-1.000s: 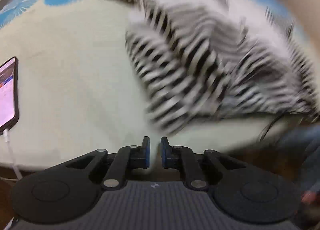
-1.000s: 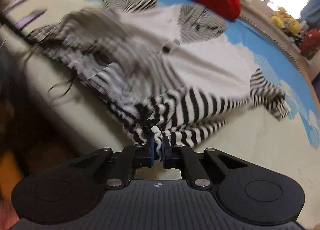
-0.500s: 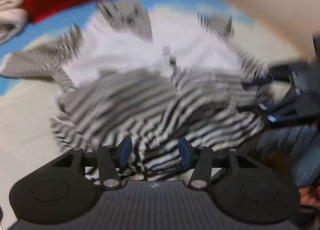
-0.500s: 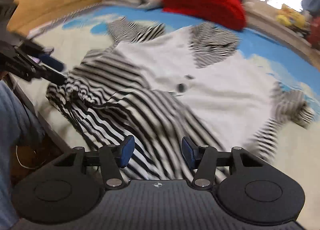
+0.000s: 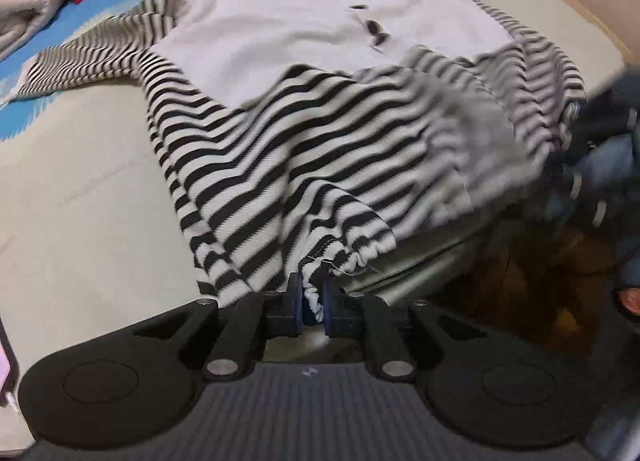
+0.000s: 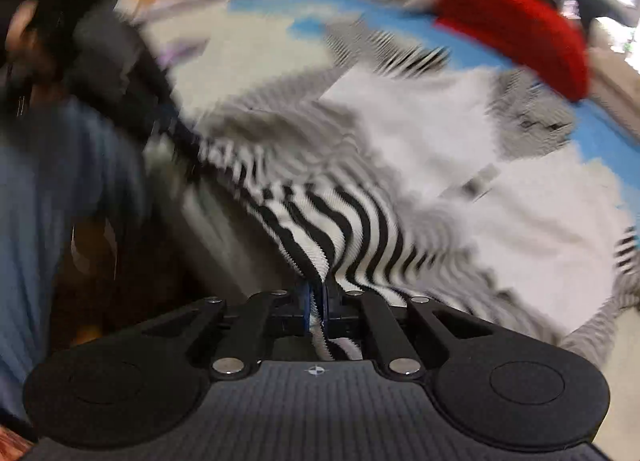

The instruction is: Fold small clothes

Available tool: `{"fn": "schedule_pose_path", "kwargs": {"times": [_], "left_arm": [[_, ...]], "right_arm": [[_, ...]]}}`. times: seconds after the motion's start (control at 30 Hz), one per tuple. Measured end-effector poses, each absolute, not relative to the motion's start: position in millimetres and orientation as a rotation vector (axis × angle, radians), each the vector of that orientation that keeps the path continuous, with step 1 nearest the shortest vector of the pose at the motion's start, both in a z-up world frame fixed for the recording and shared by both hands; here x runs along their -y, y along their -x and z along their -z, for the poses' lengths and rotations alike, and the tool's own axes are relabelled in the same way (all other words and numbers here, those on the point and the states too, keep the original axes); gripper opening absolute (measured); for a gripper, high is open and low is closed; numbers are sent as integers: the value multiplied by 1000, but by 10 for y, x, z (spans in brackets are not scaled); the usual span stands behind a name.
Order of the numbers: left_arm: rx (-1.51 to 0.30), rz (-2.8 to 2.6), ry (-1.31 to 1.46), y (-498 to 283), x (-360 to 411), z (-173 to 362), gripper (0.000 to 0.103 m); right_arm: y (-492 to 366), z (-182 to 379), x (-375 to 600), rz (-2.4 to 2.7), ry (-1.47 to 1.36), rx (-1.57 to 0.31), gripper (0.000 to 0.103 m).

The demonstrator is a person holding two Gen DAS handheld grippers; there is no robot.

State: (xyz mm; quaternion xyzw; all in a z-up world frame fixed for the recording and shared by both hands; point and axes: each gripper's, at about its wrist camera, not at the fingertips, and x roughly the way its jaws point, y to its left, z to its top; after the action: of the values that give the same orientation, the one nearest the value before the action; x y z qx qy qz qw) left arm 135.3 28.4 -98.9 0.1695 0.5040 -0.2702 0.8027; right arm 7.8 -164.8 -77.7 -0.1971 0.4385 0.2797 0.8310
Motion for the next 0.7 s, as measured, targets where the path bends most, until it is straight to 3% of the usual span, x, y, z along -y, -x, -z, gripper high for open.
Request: {"fn": "schedule_pose_path", "kwargs": {"times": [0.07, 0.13, 0.2, 0.37, 0.57, 0.7], "left_arm": [[-1091, 601, -257, -1429, -343, 848, 29], [-993, 643, -178, -1447, -472, 604, 78], [-890, 614, -123, -1510, -569, 395, 92], [-826, 423, 69, -2368, -725, 290, 93], [-872, 139, 277, -3431, -733, 684, 92], [-927, 31, 363, -3799, -762, 936, 93]], "right_arm": [[-81, 907, 1649, -565, 404, -962, 24], [-78, 665, 1907, -606, 282, -937, 38], [-176, 323, 2379, -572, 114, -841, 59], [-881, -93, 4264, 69, -278, -611, 60], [-1742, 558, 6258, 551, -859, -545, 56], [-2484, 958, 6664, 661, -812, -615, 59]]}}
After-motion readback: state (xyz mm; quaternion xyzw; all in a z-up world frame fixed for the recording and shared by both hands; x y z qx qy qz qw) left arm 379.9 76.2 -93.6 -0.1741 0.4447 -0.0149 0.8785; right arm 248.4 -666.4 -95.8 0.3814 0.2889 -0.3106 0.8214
